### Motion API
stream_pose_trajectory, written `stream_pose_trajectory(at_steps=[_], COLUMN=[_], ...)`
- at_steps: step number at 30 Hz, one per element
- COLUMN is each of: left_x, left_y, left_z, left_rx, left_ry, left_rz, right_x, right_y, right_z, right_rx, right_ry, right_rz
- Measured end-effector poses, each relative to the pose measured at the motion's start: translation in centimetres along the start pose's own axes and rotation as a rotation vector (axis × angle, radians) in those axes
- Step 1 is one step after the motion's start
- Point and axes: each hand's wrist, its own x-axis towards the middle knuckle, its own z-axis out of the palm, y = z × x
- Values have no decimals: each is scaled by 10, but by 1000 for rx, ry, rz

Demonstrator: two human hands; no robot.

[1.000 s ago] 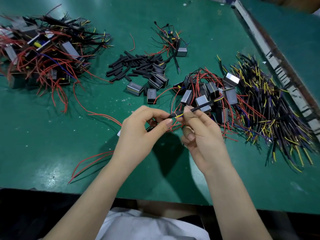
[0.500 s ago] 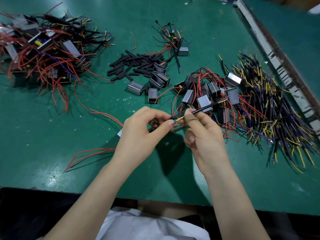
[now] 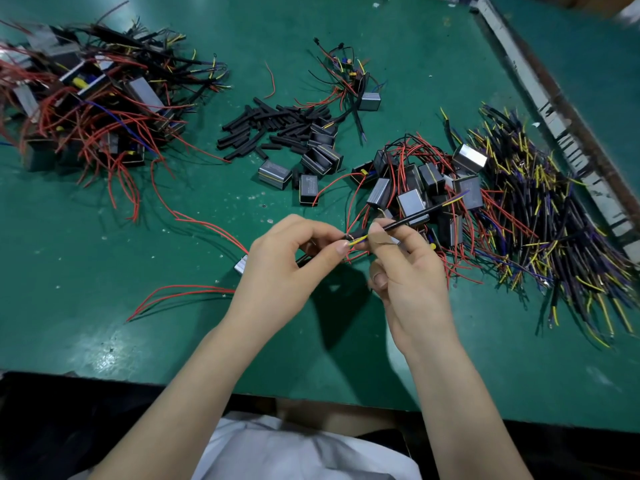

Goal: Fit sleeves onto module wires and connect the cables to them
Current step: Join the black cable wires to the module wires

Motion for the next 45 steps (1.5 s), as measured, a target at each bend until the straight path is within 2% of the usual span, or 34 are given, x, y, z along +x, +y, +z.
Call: stream_pose_trajectory(at_steps=[14, 19, 23, 27, 32, 37, 41, 45], left_x=[2, 6, 9, 9, 10, 16, 19, 13], left_y=[-1, -1, -2, -1, -2, 1, -2, -4], left_z=[0, -3, -6, -5, -3, -7, -18, -16], left_rx=[5, -52, -89, -76, 13, 252, 300, 272], left_ry=[25, 14, -32, -48, -36, -99, -172, -108], left_rz=[7, -8, -19, -27, -42, 74, 180, 248], right_x=[1, 6, 9, 12, 14, 13, 14, 10], right_y=[2, 3, 5, 3, 4, 9, 11, 16], right_z=[-3, -14, -22, -21, -15, -13, -9, 0], right_rx=[-52, -132, -27, -66, -199, -255, -155, -24], right_ry=[-80, -221, -410, -461, -376, -275, -249, -170], right_rz=[-91, -270, -284, -302, -336, -329, -274, -157])
